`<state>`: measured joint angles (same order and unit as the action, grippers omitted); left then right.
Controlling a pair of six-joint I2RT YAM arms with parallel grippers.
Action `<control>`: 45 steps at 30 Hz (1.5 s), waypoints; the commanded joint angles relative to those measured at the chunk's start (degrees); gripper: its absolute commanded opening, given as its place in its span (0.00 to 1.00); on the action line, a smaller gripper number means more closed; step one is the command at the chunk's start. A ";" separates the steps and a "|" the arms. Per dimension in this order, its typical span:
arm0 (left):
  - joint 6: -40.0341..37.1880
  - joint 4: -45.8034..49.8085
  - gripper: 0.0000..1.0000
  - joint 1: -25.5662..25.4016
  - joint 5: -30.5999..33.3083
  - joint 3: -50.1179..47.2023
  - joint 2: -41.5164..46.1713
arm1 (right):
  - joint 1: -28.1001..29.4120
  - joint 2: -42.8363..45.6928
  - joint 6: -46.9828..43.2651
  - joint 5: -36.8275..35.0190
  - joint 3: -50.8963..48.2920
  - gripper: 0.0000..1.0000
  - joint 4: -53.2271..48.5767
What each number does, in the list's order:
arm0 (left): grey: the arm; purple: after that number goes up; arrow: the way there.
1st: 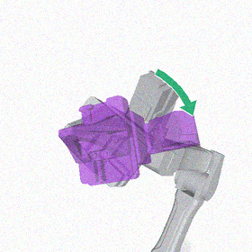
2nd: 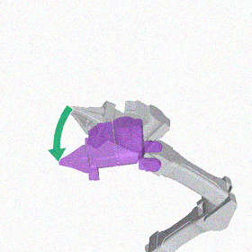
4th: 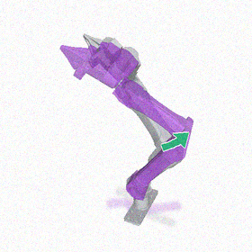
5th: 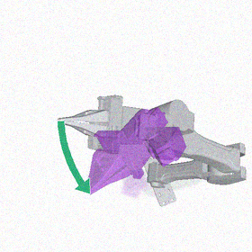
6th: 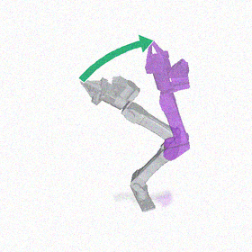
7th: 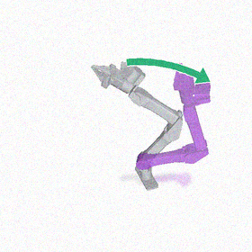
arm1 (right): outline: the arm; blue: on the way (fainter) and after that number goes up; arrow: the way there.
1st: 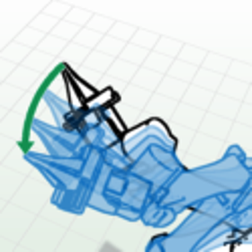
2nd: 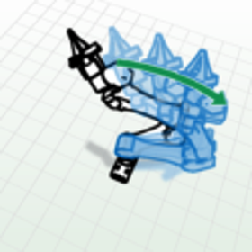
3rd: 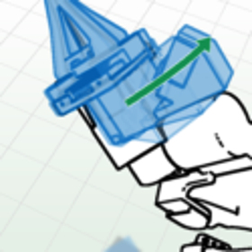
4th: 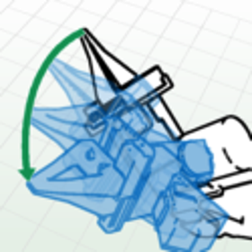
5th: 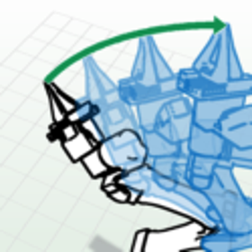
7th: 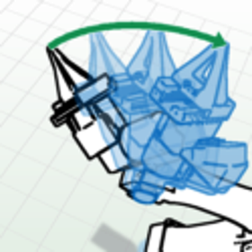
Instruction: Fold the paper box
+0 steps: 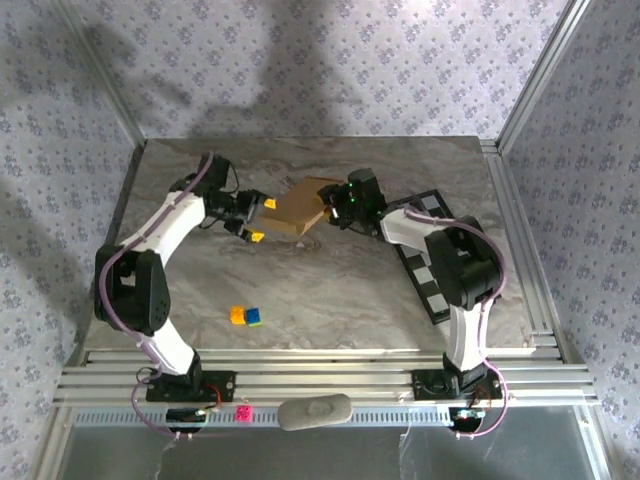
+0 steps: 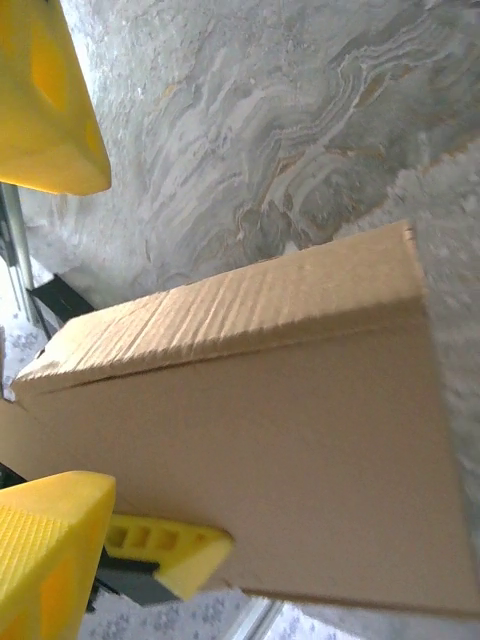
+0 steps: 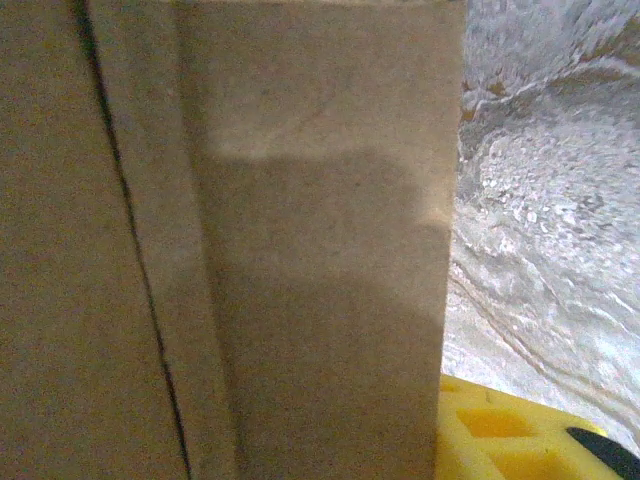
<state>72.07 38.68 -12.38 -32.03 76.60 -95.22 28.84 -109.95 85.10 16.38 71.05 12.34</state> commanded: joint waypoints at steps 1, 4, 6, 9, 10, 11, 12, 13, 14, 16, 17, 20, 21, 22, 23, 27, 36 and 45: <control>-15.41 10.56 0.72 -0.96 8.26 9.84 4.38 | -0.61 5.47 -6.84 -5.87 7.18 0.44 -26.34; -32.38 14.44 0.66 -6.50 16.40 15.08 5.00 | -1.38 5.56 -10.48 -7.87 14.23 0.42 -44.04; -44.67 11.34 0.66 -13.07 22.66 13.24 7.36 | -2.13 5.28 -12.30 -8.55 17.41 0.41 -52.17; -58.43 -1.87 0.74 -22.77 29.66 3.65 13.38 | -3.47 5.51 -13.00 -8.71 19.52 0.41 -58.33; -61.08 -6.19 0.76 -24.81 30.44 0.24 15.01 | -3.88 5.46 -12.88 -8.92 20.54 0.41 -60.33; -62.75 -9.47 0.77 -25.68 29.66 -2.10 16.06 | -4.03 5.09 -13.36 -9.13 21.97 0.41 -63.08; -64.90 -12.11 0.77 -26.19 28.30 -3.75 16.70 | -4.14 4.65 -14.11 -9.05 23.16 0.41 -65.20; -68.14 -15.80 0.80 -27.77 28.30 -6.36 17.80 | -4.23 4.05 -15.01 -8.80 24.48 0.41 -67.24; -72.43 -19.01 0.92 -29.86 29.43 -8.79 18.86 | -4.30 3.47 -15.71 -8.82 25.59 0.41 -69.13; -78.34 -21.30 0.97 -33.01 31.61 -10.46 19.02 | -4.32 2.67 -16.63 -8.50 26.70 0.41 -71.82; -79.77 -20.55 0.97 -33.91 31.95 -9.77 18.05 | -4.34 2.43 -16.73 -8.41 26.83 0.41 -72.51; -82.82 -19.00 0.99 -36.17 32.19 -8.37 15.22 | -4.33 2.20 -16.78 -8.38 26.51 0.41 -72.83; -83.64 -19.95 1.00 -37.11 32.65 -8.68 14.83 | -4.24 2.05 -16.77 -8.40 26.59 0.41 -72.81; -84.24 -21.26 0.99 -38.12 33.28 -9.11 14.40 | -4.12 1.84 -16.73 -8.47 26.81 0.41 -72.98; -84.63 -22.68 0.99 -39.06 34.34 -9.32 13.89 | -3.95 1.52 -16.74 -8.50 27.14 0.41 -73.39; -86.44 -25.91 0.99 -41.94 39.17 -9.86 11.29 | -3.37 0.23 -16.73 -8.15 27.90 0.41 -73.85; -87.66 -31.21 0.99 -43.69 48.62 -10.05 5.03 | -2.40 -0.85 -16.24 -6.83 27.71 0.41 -73.20; -85.53 -29.95 0.79 -43.31 50.16 -6.75 0.68 | -2.32 -1.41 -16.02 -5.95 28.46 0.42 -73.15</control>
<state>-13.87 9.17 -55.92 16.88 66.43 -94.17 26.04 -109.62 68.93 9.04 98.52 -58.30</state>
